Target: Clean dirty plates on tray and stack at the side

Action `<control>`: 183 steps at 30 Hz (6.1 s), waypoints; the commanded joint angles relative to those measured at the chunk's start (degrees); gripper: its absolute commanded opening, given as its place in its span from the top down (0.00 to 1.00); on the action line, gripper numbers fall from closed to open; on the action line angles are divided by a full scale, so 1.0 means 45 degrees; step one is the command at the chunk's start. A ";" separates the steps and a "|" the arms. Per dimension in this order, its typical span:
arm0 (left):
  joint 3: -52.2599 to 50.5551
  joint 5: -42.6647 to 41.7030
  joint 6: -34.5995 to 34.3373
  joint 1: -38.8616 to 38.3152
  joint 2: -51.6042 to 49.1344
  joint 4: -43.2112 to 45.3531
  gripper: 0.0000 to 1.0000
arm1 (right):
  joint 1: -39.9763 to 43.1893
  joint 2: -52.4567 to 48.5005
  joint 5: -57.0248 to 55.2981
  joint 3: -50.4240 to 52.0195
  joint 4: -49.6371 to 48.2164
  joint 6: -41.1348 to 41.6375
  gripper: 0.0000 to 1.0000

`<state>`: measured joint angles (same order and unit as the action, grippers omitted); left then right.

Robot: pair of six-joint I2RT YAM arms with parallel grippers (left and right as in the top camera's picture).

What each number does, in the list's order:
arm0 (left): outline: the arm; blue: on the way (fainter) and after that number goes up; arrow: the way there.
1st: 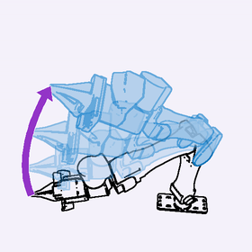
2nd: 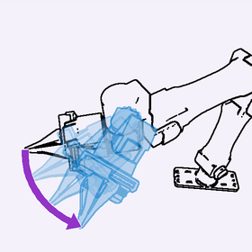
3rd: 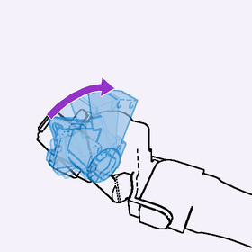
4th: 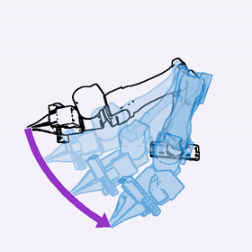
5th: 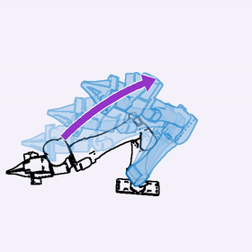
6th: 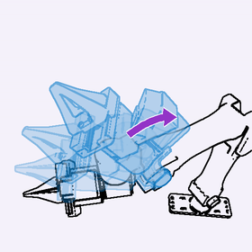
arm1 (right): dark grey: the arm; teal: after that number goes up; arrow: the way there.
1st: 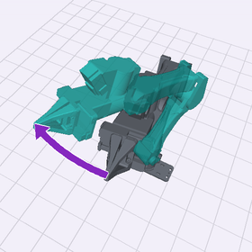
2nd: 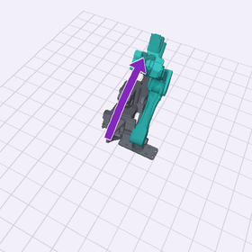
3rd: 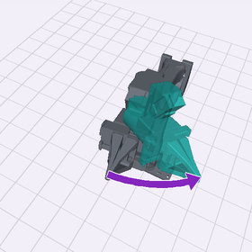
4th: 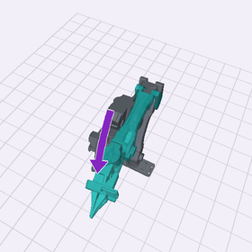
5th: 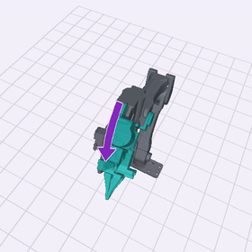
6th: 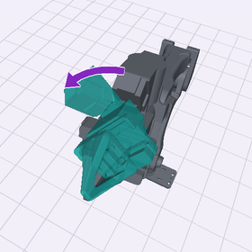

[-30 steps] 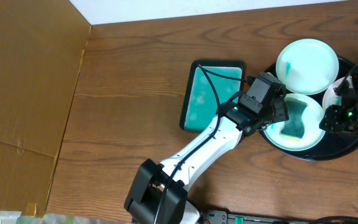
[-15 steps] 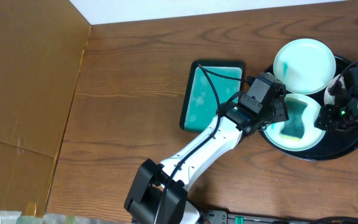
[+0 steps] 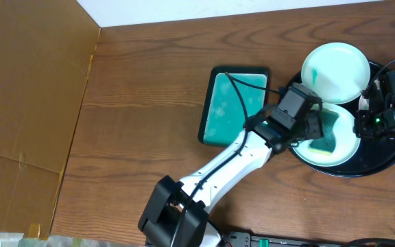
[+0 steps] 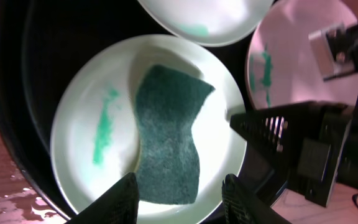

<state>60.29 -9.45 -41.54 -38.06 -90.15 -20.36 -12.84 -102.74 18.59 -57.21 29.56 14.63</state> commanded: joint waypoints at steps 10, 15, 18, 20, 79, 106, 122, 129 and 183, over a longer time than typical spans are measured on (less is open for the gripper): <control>-0.0175 0.0889 0.0170 -0.0403 -0.2312 0.1885 0.55 | -0.0476 -0.0175 -0.0131 -0.0073 -0.0015 -0.0073 0.94; -0.0175 0.0918 0.0855 -0.0563 -0.2939 0.2370 0.57 | -0.0748 -0.0175 -0.0651 -0.0068 0.0005 0.0024 0.92; -0.0170 0.0933 0.1321 -0.0646 -0.2939 0.2472 0.57 | -0.0806 -0.0175 -0.0937 -0.0029 0.0005 0.0019 0.88; -0.0170 0.0986 0.1326 -0.0675 -0.2943 0.2453 0.57 | -0.0826 -0.0189 -0.0947 -0.0029 -0.0005 0.0019 0.87; -0.0170 0.5765 0.2856 -0.1258 -0.3832 0.1146 0.92 | -0.0826 -0.0583 -0.1175 -0.0024 0.0573 0.0015 0.99; -0.0039 0.0923 0.0131 -0.0369 -0.3589 0.2322 0.93 | -0.0826 -0.0583 -0.1452 -0.0019 0.0772 -0.0024 0.99; -0.0039 0.3614 0.3109 0.1817 -0.4522 0.1588 0.93 | -0.0826 -0.0583 -0.1452 -0.0024 0.0777 -0.0024 0.99; 0.0000 0.2385 0.3317 0.1860 -0.3735 0.1744 0.93 | -0.0826 -0.0583 -0.1452 -0.0024 0.0787 -0.0024 0.99; -0.0160 0.5119 0.2555 0.0350 0.3405 -0.0908 0.92 | -0.1239 0.3041 -0.3225 -0.0209 0.1384 -0.1137 0.99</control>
<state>59.48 12.21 -31.05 -38.57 -76.77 -22.63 -16.56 -93.89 10.39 -58.33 35.51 11.46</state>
